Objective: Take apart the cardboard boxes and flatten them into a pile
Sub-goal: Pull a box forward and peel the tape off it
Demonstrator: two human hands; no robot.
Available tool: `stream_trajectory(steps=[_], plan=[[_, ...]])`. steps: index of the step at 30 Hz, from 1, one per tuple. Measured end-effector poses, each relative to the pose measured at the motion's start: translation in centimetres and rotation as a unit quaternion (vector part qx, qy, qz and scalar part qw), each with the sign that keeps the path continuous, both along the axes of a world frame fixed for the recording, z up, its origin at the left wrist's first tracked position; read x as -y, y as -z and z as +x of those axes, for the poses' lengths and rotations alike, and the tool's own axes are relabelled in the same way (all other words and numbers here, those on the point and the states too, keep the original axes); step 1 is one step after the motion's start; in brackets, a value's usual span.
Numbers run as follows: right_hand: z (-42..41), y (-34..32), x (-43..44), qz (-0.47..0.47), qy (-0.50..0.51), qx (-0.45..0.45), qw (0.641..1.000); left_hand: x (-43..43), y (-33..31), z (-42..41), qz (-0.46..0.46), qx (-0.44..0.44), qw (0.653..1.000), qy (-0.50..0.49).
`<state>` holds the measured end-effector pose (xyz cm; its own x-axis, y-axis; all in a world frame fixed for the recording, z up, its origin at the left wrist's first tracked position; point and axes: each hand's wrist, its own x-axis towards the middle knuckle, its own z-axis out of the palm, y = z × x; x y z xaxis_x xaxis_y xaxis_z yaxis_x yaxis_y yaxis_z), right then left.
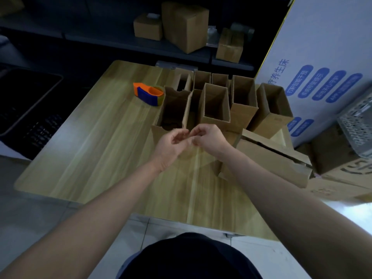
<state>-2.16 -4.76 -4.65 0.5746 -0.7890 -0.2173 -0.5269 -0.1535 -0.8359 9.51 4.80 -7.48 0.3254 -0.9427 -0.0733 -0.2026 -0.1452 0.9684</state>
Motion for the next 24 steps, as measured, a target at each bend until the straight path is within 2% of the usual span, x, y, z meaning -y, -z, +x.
stream_trajectory(steps=[5, 7, 10, 13, 15, 21, 24], plan=[[0.7, 0.5, -0.7, 0.142, -0.019, 0.018, 0.990, -0.5, 1.3, 2.1, 0.060, 0.131, 0.989, -0.035], [0.8, 0.4, -0.6, 0.158, -0.013, 0.004, 0.987, -1.2, 2.4, 3.3, 0.091, 0.158, 0.981, -0.060], [1.4, 0.7, -0.5, 0.118, -0.009, -0.047, 0.992, -2.1, 4.1, 4.9, 0.126, 0.169, 0.973, -0.099], [1.4, 1.0, -0.3, -0.006, 0.015, -0.092, 0.996, -3.1, 5.9, 6.7, 0.165, 0.186, 0.957, -0.151], [1.0, 0.9, 0.0, -0.049, 0.018, -0.085, 0.995, -3.7, 7.0, 7.7, 0.199, 0.194, 0.944, -0.179], [0.7, 0.9, -0.5, -0.055, -0.036, -0.072, 0.995, -3.3, 8.8, 6.3, 0.282, 0.192, 0.934, -0.104], [0.0, 0.6, -0.4, -0.070, -0.038, -0.073, 0.994, -2.8, 8.2, 5.7, 0.282, 0.191, 0.934, -0.111]])
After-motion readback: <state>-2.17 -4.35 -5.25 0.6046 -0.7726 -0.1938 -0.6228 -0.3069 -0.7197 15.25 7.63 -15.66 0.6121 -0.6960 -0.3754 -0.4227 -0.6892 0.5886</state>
